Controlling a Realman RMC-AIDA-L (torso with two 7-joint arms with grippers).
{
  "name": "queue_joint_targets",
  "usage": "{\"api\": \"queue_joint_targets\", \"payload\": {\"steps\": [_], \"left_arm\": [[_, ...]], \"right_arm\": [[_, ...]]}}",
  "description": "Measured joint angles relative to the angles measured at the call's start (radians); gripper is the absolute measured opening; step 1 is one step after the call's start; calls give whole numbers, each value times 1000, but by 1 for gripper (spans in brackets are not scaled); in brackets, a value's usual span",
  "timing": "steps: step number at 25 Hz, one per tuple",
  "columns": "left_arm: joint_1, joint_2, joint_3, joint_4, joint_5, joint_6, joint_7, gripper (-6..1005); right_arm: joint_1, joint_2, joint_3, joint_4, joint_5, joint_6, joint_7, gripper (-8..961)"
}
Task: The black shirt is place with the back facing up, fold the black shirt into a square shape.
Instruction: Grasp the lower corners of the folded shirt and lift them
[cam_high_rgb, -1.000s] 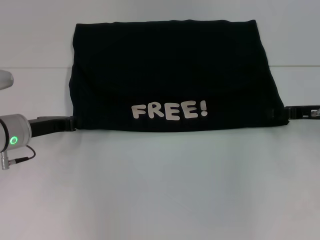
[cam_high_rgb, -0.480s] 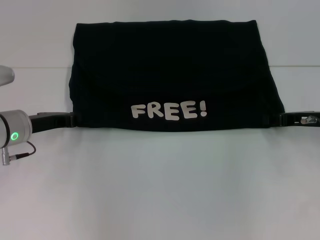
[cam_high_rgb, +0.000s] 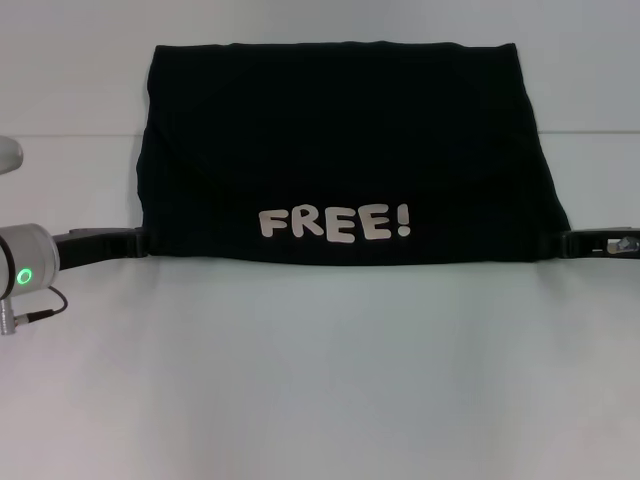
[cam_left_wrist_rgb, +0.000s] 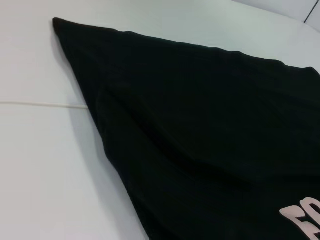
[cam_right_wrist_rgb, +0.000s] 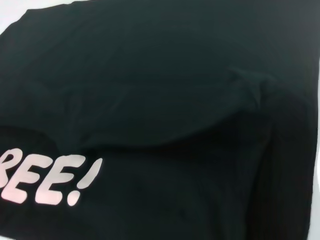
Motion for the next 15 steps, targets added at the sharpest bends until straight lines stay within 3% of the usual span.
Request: {"api": "queue_joint_targets", "payload": {"steps": [3,9,15], "left_arm": [[13,0,-4,18,0,31,-18,18],[97,-1,-18,145,0,286,-126,20],[191,-10,-198,258,17,596,-152,21]], "right_arm": [[-26,-5,9,-15,38,-46,-35,32],[-154,-6,66,-111,129,-257,-127,32],[-300,-23,215,-147,161,-515,-273,31]]}}
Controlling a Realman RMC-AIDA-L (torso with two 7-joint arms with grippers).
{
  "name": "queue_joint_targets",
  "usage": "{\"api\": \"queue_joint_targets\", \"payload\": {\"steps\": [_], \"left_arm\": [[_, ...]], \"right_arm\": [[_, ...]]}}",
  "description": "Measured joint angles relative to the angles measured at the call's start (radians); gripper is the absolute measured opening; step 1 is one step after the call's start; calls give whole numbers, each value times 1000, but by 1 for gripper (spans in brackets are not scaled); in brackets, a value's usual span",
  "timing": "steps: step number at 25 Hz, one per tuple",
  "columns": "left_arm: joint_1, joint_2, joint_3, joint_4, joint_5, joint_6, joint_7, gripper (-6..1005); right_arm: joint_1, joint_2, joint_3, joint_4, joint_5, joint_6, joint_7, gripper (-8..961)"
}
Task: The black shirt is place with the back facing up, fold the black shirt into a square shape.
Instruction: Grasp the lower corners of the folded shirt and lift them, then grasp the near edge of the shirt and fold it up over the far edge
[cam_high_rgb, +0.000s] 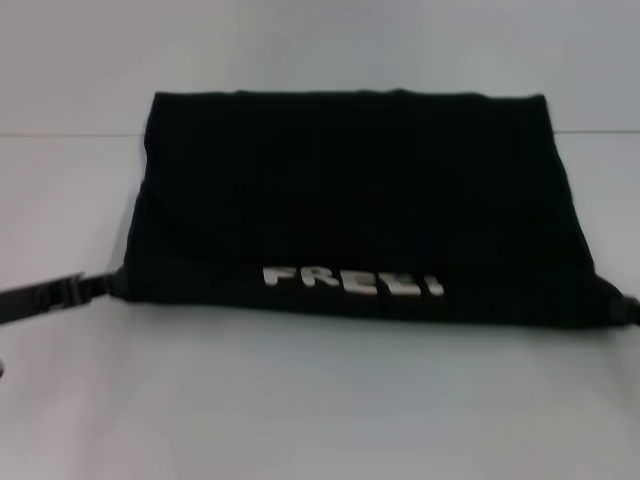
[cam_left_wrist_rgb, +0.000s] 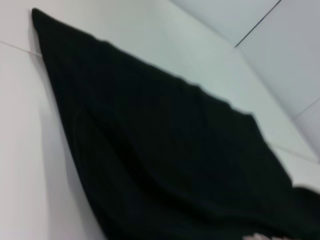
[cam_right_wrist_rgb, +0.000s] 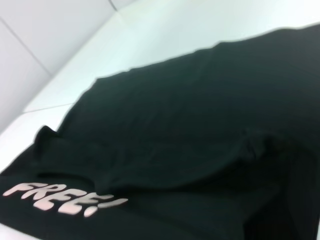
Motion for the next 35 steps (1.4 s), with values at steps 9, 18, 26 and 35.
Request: {"api": "queue_joint_targets", "payload": {"steps": [9,18,26,35], "left_arm": [[63,5,-174,14,133,264,61,24],[106,6,-237,54,209,518,134,26],[117,6,-245,67,244,552,146,28],[-112,87,-251,-137,231,233,94,30]], "right_arm": [[-156,-25,67,10,-10,-270,-178,31],[-227,-26,79,13,-52,-371,-209,31],[-240,-27,143,11,-104,-421,-208,31],[-37,-43,288,8,-90,-348,-207,32]]}}
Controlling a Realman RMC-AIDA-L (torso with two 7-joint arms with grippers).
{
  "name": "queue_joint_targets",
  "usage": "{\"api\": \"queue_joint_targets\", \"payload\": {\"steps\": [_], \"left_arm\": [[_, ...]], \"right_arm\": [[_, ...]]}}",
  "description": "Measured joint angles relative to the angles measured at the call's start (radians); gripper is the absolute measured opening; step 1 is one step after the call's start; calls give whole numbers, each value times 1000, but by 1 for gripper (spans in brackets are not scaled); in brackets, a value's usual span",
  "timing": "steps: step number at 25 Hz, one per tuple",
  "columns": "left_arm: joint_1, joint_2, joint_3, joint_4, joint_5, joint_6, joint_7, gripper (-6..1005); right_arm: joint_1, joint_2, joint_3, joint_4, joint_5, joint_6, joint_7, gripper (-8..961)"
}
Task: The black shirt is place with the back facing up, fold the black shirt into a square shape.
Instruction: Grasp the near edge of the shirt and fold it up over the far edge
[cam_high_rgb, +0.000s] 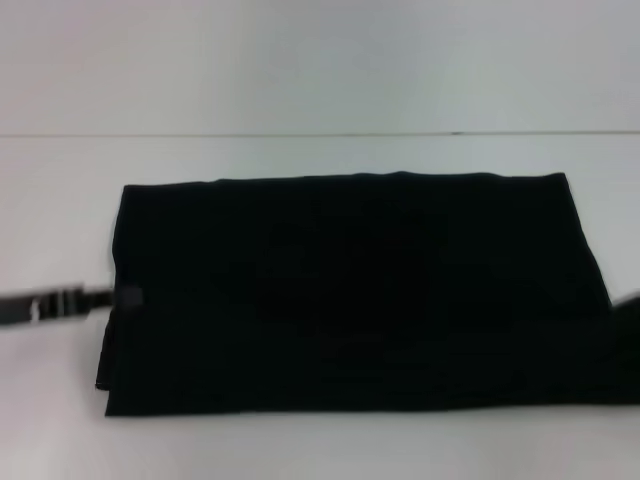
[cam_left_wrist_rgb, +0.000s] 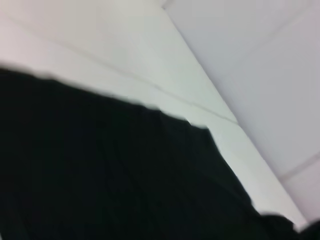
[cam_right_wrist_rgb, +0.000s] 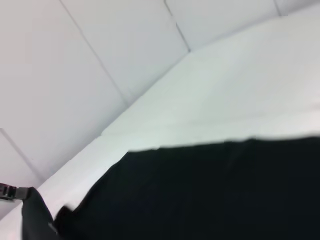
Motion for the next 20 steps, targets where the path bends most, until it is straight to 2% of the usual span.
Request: {"api": "queue_joint_targets", "payload": {"steps": [3,7,11,14,17,20], "left_arm": [[-97,31,8,-85,1,-187,-16,31],[-187,36,36,-155,2,-418,-18,32],[-249,17,85,-208,1,-646,-18,33],[-275,-7,114,-231,0,-789,-11,34],[-288,-31,159,-235,0,-887,-10,35],[-299,-46,197,-234,0,-954,-9,35]], "right_arm": [[77,-5,4,17,0,105,9,32],[171,-7,-15,63,-6,291,35,32],[251,-6,-65,114,-8,484,91,32],[302,2,-94,151,-8,601,108,32],[342,11,-116,186,-6,704,115,32],[372,23,-126,205,-4,789,120,32]]}}
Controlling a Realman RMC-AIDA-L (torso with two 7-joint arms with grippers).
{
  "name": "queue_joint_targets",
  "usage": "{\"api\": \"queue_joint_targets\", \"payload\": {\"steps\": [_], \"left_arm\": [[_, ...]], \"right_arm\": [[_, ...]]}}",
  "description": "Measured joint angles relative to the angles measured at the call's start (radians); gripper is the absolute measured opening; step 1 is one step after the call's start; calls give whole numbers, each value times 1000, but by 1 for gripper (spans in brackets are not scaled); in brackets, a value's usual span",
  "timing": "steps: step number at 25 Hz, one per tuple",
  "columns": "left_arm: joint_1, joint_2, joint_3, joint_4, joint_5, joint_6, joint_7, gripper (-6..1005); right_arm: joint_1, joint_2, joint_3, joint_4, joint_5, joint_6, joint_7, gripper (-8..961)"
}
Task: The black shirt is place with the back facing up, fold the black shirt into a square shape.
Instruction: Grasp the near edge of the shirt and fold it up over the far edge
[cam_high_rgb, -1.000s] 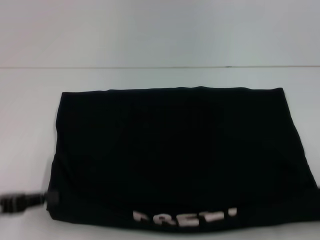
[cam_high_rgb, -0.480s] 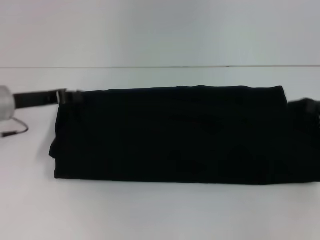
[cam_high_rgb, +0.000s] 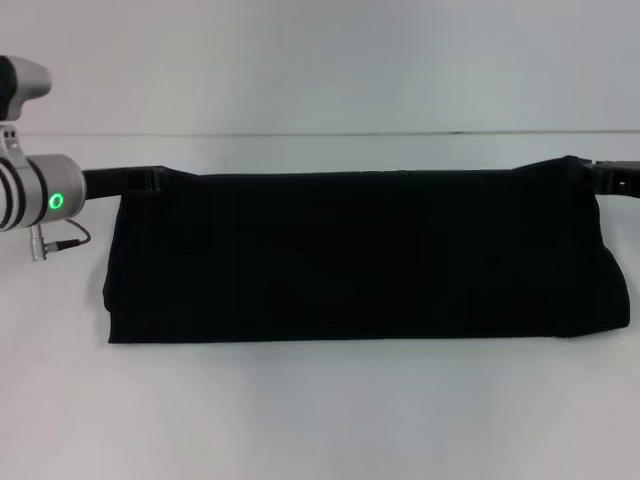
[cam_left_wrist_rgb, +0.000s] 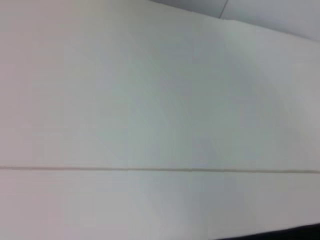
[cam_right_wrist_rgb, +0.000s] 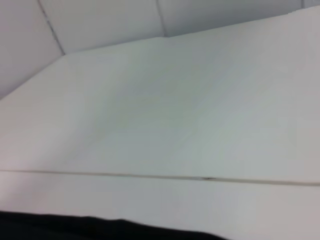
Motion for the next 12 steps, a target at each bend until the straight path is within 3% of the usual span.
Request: {"api": "queue_joint_targets", "payload": {"steps": [5,12], "left_arm": [[-16,-13,13,7,0,-51,3,37],[-37,-8,16,17,-24,-69,16,38]], "right_arm": [[27,14,-2,11,0,78,4,32],[46,18,-2,12,4,114,4,32]]}}
